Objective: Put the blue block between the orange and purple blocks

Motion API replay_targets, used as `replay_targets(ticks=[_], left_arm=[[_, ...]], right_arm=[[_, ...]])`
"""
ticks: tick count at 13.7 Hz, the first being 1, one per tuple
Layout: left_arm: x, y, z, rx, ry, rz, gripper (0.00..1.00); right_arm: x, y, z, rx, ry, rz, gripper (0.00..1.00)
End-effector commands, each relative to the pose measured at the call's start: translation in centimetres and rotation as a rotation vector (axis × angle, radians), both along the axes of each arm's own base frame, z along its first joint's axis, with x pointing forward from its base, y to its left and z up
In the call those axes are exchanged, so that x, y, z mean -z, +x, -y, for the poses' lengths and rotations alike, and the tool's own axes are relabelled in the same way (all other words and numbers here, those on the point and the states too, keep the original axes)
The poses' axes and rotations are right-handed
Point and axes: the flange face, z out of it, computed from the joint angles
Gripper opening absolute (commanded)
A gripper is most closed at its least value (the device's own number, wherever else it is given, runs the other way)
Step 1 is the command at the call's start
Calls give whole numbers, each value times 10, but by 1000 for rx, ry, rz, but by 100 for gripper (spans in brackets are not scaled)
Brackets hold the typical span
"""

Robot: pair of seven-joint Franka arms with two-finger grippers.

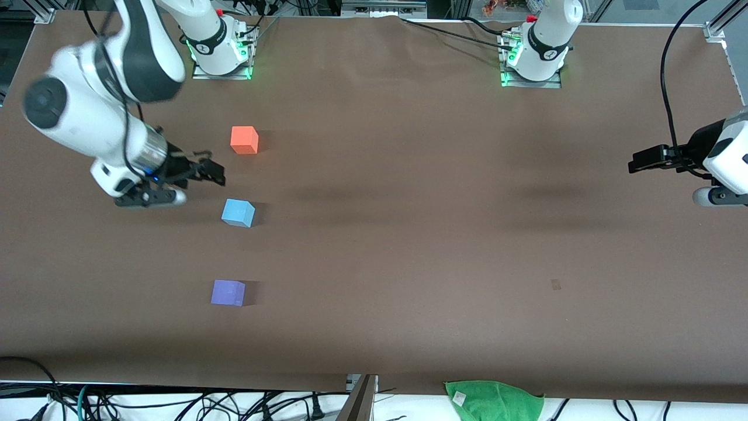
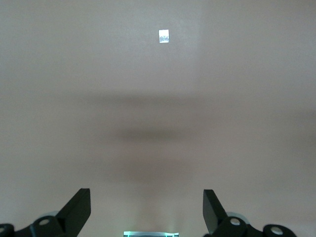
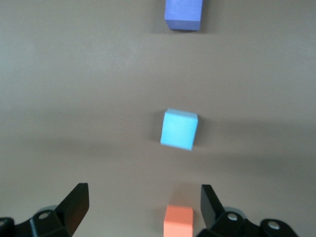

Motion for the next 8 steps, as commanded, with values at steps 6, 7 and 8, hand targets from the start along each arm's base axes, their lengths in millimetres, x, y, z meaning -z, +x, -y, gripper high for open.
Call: replay_targets(ticks=[6,7,8], left_arm=[[-1,5,1,13,-9,5,100],[2,6,0,13,-9,0,100],[2,6,0,13,-9,0,100]], right_arm=[[-111,-1,28,-14,-84,4,100],[-112,3,37,-11,-110,10,100],[-113,6,49,-7,-138,17,100]])
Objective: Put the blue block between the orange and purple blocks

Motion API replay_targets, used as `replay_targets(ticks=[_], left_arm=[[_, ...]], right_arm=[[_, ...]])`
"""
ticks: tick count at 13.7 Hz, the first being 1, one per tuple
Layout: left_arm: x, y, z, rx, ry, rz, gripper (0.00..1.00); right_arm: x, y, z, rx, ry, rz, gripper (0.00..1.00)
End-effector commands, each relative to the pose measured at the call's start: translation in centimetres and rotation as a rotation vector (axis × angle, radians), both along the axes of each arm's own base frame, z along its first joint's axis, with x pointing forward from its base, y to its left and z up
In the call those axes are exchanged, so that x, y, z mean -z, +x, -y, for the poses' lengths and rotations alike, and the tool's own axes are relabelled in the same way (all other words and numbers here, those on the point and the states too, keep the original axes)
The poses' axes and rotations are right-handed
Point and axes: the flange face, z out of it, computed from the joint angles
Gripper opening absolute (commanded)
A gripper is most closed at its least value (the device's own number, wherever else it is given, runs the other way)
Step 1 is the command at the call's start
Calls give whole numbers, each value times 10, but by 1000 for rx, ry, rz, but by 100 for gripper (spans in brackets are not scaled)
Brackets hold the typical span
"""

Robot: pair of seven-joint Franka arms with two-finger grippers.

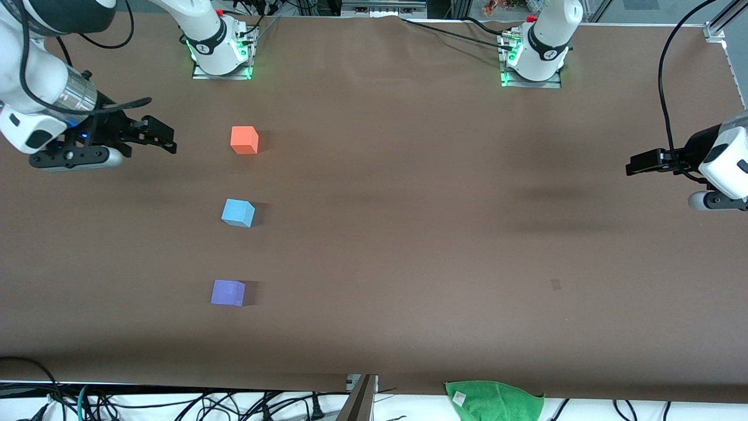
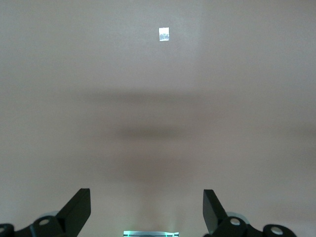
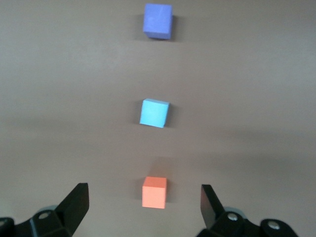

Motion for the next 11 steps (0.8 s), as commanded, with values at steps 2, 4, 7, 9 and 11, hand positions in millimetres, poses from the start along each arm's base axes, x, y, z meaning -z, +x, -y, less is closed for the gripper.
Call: replay_targets(ticks=[2,4,7,9,11], left_arm=[[-3,4,1,13,-10,8,100],[-2,5,1,13,-12,8,100],[-2,5,1,9,-13,8,100],[-6,6,-1,6,-10,19,100],[-9,6,-3,3,-12,25,100]], right_arm=[[-4,11,23,21,-37,-26,99],[-11,3,18,6,-41,-44,100],[-17,2,14,3,-46,-60,100],[-22,5,10,5,-54,-42,100],[-22,7,9,2,-55,-42,100]])
